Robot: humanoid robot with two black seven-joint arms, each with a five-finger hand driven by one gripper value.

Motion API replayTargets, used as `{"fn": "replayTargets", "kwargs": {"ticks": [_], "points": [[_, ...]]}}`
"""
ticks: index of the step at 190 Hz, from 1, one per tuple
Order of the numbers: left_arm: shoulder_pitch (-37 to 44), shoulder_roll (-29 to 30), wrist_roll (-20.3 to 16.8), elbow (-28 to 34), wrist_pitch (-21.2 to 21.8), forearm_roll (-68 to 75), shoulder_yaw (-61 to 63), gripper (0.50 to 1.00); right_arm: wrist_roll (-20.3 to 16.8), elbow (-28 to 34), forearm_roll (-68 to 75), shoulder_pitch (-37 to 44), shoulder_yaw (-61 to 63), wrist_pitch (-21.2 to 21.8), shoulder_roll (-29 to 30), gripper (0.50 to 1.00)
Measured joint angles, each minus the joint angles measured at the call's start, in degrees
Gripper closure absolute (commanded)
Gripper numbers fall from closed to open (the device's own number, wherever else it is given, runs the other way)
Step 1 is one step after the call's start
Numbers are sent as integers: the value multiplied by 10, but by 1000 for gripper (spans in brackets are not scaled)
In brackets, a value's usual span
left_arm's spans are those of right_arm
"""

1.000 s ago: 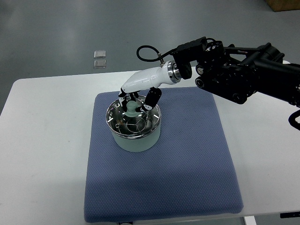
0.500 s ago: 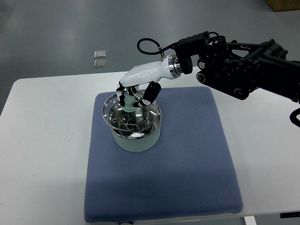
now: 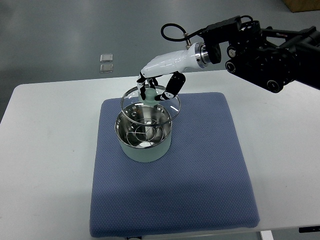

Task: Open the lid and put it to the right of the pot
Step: 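Lift the glass lid off the pot with the right hand, then lower the glass lid onto the mat beside the pot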

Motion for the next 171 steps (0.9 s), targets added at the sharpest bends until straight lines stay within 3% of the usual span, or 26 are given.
{"fn": "replayTargets", "kwargs": {"ticks": [70,171], "points": [[0,0,0,-1,0,0,0,500,2,1,3,-35,-4,-2,-89,1000],[0,0,0,0,0,0,0,500,2,-3,-2,-157,-6,-47,-99,1000]]}}
